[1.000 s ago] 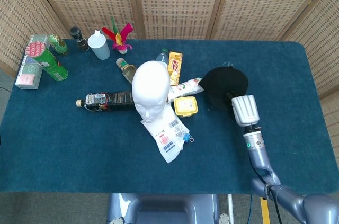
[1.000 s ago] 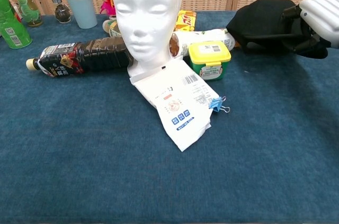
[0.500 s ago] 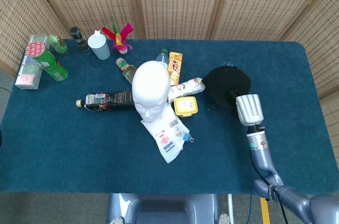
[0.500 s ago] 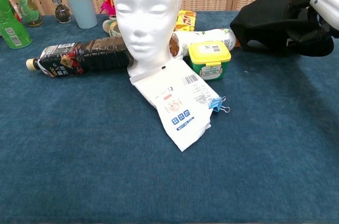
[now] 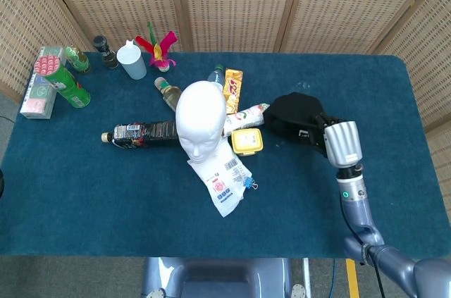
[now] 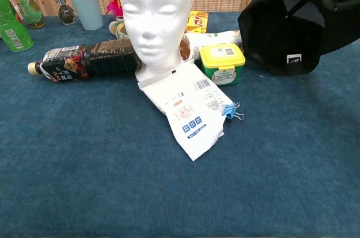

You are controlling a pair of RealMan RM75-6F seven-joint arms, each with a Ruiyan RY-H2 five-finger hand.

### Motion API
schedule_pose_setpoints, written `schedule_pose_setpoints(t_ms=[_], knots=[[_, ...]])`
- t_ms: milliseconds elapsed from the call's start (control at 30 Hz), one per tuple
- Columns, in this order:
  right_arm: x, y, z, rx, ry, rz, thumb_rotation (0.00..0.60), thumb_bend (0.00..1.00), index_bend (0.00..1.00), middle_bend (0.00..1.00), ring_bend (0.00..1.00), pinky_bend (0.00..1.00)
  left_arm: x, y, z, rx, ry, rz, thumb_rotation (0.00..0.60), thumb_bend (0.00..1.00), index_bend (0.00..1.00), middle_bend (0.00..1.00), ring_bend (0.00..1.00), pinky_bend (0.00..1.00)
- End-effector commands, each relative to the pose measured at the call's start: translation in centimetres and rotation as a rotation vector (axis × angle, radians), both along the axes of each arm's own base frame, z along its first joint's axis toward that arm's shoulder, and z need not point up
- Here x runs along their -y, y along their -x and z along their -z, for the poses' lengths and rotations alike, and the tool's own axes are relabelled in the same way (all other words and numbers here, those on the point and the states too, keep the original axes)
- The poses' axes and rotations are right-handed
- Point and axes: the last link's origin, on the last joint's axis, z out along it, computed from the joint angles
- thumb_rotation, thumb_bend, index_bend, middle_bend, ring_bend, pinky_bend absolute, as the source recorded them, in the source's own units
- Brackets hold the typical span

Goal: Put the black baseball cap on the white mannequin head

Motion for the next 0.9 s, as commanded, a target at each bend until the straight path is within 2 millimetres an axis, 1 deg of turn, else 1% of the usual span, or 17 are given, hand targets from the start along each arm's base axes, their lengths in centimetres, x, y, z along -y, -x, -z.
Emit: schedule_pose_setpoints(t_ms=[33, 67, 133, 300, 633, 833, 900], knots=[[0.1, -0.4, -1.0, -0.005, 0.025, -0.06, 0.6, 0.54, 0.61, 0.62, 0.74, 0.9, 0.0, -0.1, 0.1, -0.001, 0.003, 0.001, 0.6, 0.3, 0.63, 0.49, 0.37, 0.39], [0.2, -0.8, -1.7, -0.011, 0.045, -0.094, 0.6, 0.54, 0.61, 0.62, 0.74, 0.9, -0.1, -0.2, 0.2, -0.002, 0.007, 0.002, 0.6, 0.3, 0.63, 0.49, 0.37, 0.39], [0.3, -1.0, -2.1, -0.011, 0.048, -0.115, 0.6, 0.54, 0.61, 0.62, 0.74, 0.9, -0.1, -0.3, 0.3, -0.002, 0.01, 0.002, 0.6, 0.3, 0.63, 0.49, 0.37, 0.39], [0.3, -1.1, -2.7, -0.023, 0.061, -0.14, 0.6, 0.54, 0.61, 0.62, 0.74, 0.9, -0.1, -0.4, 0.4, -0.002, 0.009, 0.001, 0.6, 0.3, 0.63, 0.49, 0.37, 0.39], [1.0, -2.6, -3.8, 0.005, 0.121, -0.248, 0.6, 0.54, 0.61, 0.62, 0.74, 0.9, -0.1, -0.3, 1.0, -0.004, 0.027, -0.013, 0.6, 0.3, 0.63, 0.49, 0.37, 0.39], [1.8, -4.0, -4.5, 0.028, 0.158, -0.305, 0.6, 0.54, 0.61, 0.62, 0.74, 0.9, -0.1, -0.3, 1.6, 0.0, 0.043, -0.021, 0.6, 0.3, 0.63, 0.49, 0.37, 0.39], [2.2, -4.8, -4.6, 0.035, 0.165, -0.333, 0.6, 0.54, 0.61, 0.62, 0.74, 0.9, -0.2, -0.4, 1.8, 0.003, 0.048, -0.024, 0.6, 0.3, 0.63, 0.49, 0.37, 0.39]])
